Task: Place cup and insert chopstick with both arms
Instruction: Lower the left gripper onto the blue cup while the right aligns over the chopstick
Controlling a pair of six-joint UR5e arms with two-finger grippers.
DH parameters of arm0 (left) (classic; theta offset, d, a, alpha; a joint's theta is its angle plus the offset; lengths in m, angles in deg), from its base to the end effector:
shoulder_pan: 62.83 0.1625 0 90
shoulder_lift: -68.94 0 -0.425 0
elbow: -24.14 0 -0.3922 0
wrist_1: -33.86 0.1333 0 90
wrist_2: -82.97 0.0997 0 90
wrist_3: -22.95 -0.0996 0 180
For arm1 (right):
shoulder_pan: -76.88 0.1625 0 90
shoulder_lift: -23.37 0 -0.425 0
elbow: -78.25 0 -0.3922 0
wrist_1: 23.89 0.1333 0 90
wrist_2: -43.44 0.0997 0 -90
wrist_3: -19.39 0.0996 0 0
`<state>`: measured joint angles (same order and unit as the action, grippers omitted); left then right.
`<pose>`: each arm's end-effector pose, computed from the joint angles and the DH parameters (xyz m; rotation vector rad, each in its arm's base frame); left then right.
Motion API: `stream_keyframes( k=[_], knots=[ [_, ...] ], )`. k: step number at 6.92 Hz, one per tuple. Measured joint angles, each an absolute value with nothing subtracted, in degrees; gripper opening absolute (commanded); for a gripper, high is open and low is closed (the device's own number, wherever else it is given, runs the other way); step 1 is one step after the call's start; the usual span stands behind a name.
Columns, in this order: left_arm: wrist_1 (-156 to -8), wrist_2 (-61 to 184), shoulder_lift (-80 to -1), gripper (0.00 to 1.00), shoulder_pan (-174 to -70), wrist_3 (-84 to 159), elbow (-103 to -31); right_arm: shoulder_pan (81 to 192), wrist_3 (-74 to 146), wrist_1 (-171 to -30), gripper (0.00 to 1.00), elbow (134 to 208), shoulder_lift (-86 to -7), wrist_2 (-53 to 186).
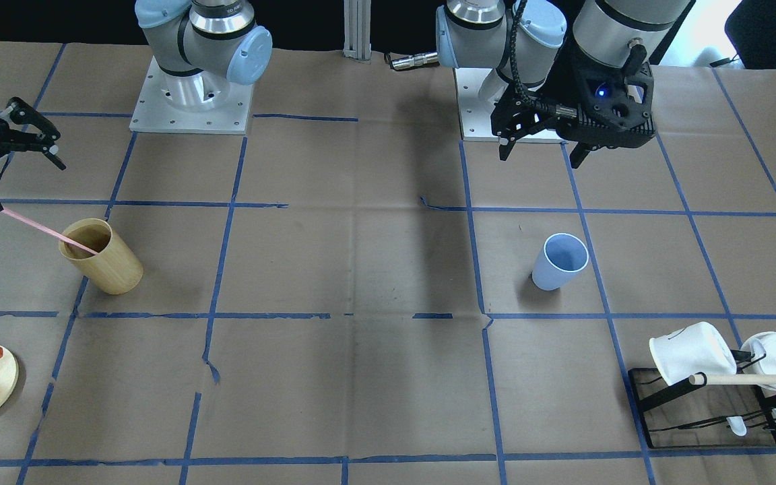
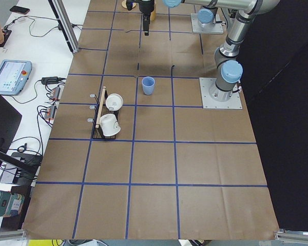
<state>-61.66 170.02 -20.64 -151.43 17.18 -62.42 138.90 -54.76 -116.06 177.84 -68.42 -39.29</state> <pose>-0.1265 -0.4882 0.5116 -0.1166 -3.0859 -0.0397 -0.0892 -0.4789 0.4260 -1.1619 2.7497 -0.0553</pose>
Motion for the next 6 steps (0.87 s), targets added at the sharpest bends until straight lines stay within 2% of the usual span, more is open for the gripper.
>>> stream_keyframes(
  k=[3, 5, 6],
  knots=[
    [-61.5, 170.6, -20.6, 1.00, -147.7, 12.6, -64.7, 133.6, -75.9, -121.2, 0.96, 182.6, -68.2, -36.0],
    [-58.0, 170.9, -21.0, 1.00, -145.8, 10.6, -69.7, 132.9, -83.9, -128.2, 0.93, 186.7, -68.1, -35.4],
    [-54.5, 170.9, -21.3, 1.00, -145.1, 10.0, -73.1, 132.8, -86.1, -130.0, 0.96, 188.0, -68.0, -35.2]
  ],
)
